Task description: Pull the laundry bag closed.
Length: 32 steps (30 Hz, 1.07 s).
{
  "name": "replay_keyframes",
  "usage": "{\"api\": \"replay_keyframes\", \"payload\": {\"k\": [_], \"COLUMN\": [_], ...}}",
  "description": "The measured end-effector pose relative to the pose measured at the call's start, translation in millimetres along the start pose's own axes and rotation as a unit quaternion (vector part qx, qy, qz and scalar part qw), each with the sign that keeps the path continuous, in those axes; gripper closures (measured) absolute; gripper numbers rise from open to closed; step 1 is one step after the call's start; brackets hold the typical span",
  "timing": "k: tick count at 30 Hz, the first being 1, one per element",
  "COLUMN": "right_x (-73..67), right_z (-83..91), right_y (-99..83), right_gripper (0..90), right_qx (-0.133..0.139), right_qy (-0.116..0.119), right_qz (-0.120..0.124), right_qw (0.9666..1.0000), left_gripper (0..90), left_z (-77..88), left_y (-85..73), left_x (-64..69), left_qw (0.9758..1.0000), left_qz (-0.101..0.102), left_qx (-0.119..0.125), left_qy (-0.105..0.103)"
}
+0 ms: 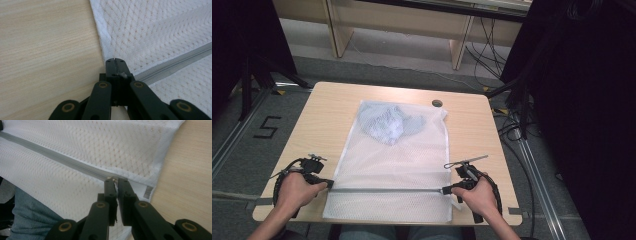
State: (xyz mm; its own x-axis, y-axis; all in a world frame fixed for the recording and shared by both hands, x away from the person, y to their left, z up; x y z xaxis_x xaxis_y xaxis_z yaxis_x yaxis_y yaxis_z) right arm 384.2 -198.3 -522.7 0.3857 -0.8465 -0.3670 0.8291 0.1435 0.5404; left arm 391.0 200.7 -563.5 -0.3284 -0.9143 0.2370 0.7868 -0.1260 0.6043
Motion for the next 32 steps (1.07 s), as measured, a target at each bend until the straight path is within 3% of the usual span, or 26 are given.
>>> {"api": "replay_keyframes", "payload": {"k": [2,3,5,7,8,9,14,16,17,20,21,22,24,26,27,28,29,30,31,32], "right_x": [0.6,-0.4,2.9,0.7,4.8,2.5,6.0,14.6,10.4,10.3,15.7,15.8,14.9,12.6,15.4,11.9,20.6,20.6,19.7,19.7], "right_z": [0.6,3.2,1.9,5.5,3.8,6.3,6.1,1.7,5.1,4.1,0.5,0.5,1.0,5.0,6.9,11.5,12.7,12.7,17.7,17.7], "right_y": [-0.7,-2.8,-2.0,-5.3,-4.6,-7.0,-8.0,-5.9,-8.5,-9.8,-7.9,-8.2,-8.2,-5.3,-2.1,-0.1,6.2,6.2,6.2,6.2], "right_gripper": [86.9,86.8,86.8,86.8,86.8,86.7,86.6,86.6,86.5,86.5,86.5,86.4,86.2,84.4,82.5,80.0,76.7,76.7,75.3,75.3], "right_qx": [-0.005,-0.019,-0.009,-0.032,-0.02,-0.035,-0.035,-0.014,-0.037,-0.044,-0.022,-0.024,-0.025,-0.013,0.006,0.014,0.056,0.056,0.055,0.055], "right_qy": [0.006,-0.003,0.0,-0.003,-0.008,-0.007,-0.007,-0.003,-0.012,-0.005,-0.007,-0.015,-0.008,0.004,-0.001,0.004,0.008,0.008,0.003,0.003], "right_qz": [0.001,-0.019,-0.007,-0.037,-0.024,-0.048,-0.06,-0.021,-0.057,-0.066,-0.036,-0.042,-0.038,-0.048,-0.041,-0.066,-0.038,-0.038,-0.083,-0.083], "right_qw": [1.0,0.9996,0.9999,0.9988,0.9995,0.9982,0.9976,0.9997,0.9976,0.9969,0.9991,0.9987,0.9989,0.9988,0.9991,0.9977,0.9977,0.9977,0.995,0.995], "left_gripper": [89.9,89.9,89.8,89.9,89.9,89.9,89.9,89.9,89.9,89.9,89.8,89.9,89.8,89.7,89.2,87.8,84.6,83.6,82.7,82.7], "left_z": [0.1,0.0,0.0,0.0,0.0,0.0,0.1,0.1,0.0,-1.9,-2.7,-2.4,-1.4,1.7,3.7,5.9,10.9,10.9,14.8,17.4], "left_y": [0.0,0.0,0.1,0.1,0.1,0.0,-0.1,-0.1,-0.1,0.5,1.1,1.0,0.0,-1.6,-0.6,0.6,6.6,6.6,10.8,13.1], "left_x": [-0.3,-0.3,0.0,0.0,0.0,0.0,-0.1,-0.3,-0.2,0.2,-0.4,-0.9,0.3,0.1,0.9,1.1,0.6,0.6,-0.6,-0.8], "left_qw": [1.0,1.0,1.0,1.0,1.0,1.0,1.0,1.0,1.0,0.9999,0.9998,0.9998,0.9999,0.9999,0.9998,0.9997,0.9988,0.9988,0.9979,0.9972], "left_qz": [0.0,0.001,-0.001,-0.001,-0.001,-0.001,0.0,0.001,0.001,0.002,0.001,-0.004,0.001,-0.008,-0.007,-0.006,-0.011,-0.011,-0.021,-0.018], "left_qx": [-0.001,0.0,0.0,-0.001,0.0,0.0,0.0,0.001,0.001,0.014,0.019,0.019,0.012,0.008,0.016,0.022,0.048,0.048,0.062,0.072], "left_qy": [0.0,0.0,0.0,0.0,0.0,0.0,0.0,-0.001,-0.001,-0.002,0.0,-0.001,0.0,0.003,0.005,0.003,0.002,0.002,0.007,0.011]}}
Point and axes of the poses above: each handheld gripper's, and its own axes: z roughly backward along the jaws, y roughly out of its top, x roughly to its right, the point moved 8 cm from there along -z, roughly forward along the jaws, and after that the axes turned 13 degrees about x, right-handed, at the moved point
